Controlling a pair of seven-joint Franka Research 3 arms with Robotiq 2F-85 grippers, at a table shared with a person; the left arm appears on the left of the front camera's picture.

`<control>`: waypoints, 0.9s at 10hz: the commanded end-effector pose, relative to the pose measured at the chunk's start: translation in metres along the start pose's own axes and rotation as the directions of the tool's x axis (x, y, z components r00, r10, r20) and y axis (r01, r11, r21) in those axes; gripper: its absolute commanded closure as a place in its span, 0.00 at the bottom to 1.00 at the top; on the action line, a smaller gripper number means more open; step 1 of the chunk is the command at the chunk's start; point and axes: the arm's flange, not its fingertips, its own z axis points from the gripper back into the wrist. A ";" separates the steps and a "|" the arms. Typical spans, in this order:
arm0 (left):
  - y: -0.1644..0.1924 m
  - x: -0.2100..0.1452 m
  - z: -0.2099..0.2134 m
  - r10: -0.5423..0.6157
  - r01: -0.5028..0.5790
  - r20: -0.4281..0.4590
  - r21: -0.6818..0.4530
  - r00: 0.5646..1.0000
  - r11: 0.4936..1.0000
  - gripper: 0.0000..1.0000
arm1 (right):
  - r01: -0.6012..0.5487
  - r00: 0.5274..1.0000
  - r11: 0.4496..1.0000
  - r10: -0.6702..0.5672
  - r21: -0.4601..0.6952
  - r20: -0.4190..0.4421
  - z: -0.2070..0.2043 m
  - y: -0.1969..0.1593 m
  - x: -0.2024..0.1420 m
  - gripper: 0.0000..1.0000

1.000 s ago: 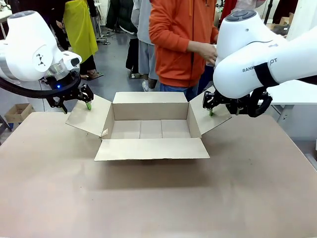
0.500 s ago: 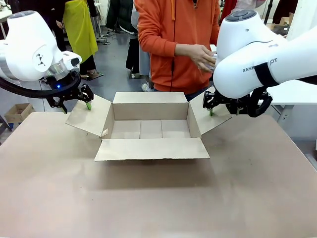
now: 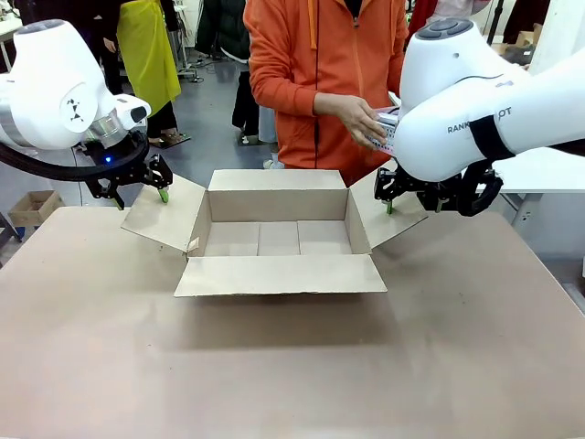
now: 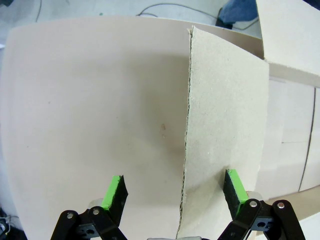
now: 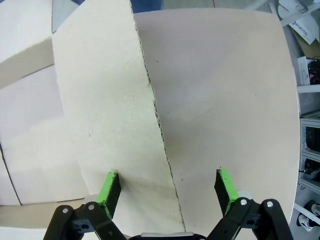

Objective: Pack the gift set into the box.
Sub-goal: Lift both hands away from the flaps of the Package Box.

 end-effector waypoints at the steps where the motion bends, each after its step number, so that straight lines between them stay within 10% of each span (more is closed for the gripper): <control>1: -0.001 -0.001 0.002 0.011 -0.011 -0.001 0.018 1.000 1.000 0.00 | 0.005 1.000 1.000 -0.005 -0.015 0.011 0.000 0.000 0.003 0.00; 9: -0.001 -0.001 0.002 0.011 -0.011 -0.001 0.018 1.000 1.000 0.00 | 0.005 1.000 1.000 -0.005 -0.015 0.011 0.000 0.000 0.003 0.00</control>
